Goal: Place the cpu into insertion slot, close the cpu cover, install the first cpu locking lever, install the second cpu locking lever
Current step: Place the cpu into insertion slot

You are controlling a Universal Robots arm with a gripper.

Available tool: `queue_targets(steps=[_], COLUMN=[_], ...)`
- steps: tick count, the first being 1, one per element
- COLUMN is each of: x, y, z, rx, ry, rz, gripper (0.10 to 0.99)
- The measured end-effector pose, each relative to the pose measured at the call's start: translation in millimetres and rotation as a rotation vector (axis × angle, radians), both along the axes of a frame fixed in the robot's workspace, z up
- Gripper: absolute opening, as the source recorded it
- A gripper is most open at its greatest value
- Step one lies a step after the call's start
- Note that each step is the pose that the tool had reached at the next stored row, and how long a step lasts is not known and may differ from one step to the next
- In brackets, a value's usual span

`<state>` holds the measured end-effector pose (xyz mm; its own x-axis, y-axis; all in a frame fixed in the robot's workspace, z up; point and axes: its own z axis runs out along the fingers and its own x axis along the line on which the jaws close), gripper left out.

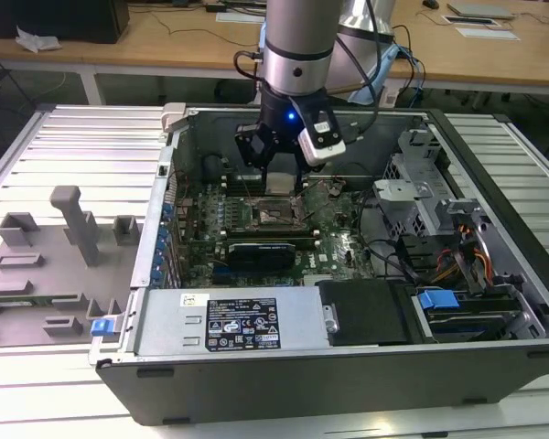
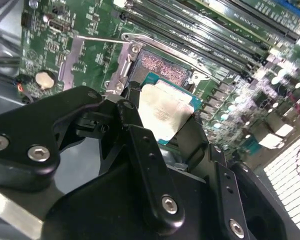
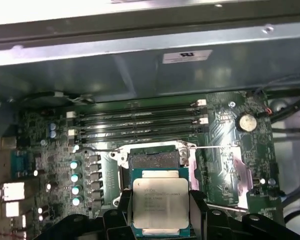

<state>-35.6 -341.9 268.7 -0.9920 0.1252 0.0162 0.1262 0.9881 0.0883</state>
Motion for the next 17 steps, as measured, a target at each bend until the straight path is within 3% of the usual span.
queue_targets(steps=[7,17], x=[0.0,0.0], y=[0.0,0.0], z=[-1.5,-6.6], rx=[0.000,0.000], ry=[0.0000,-0.0001], rz=[-0.134,-0.424], gripper=[0.541,0.541])
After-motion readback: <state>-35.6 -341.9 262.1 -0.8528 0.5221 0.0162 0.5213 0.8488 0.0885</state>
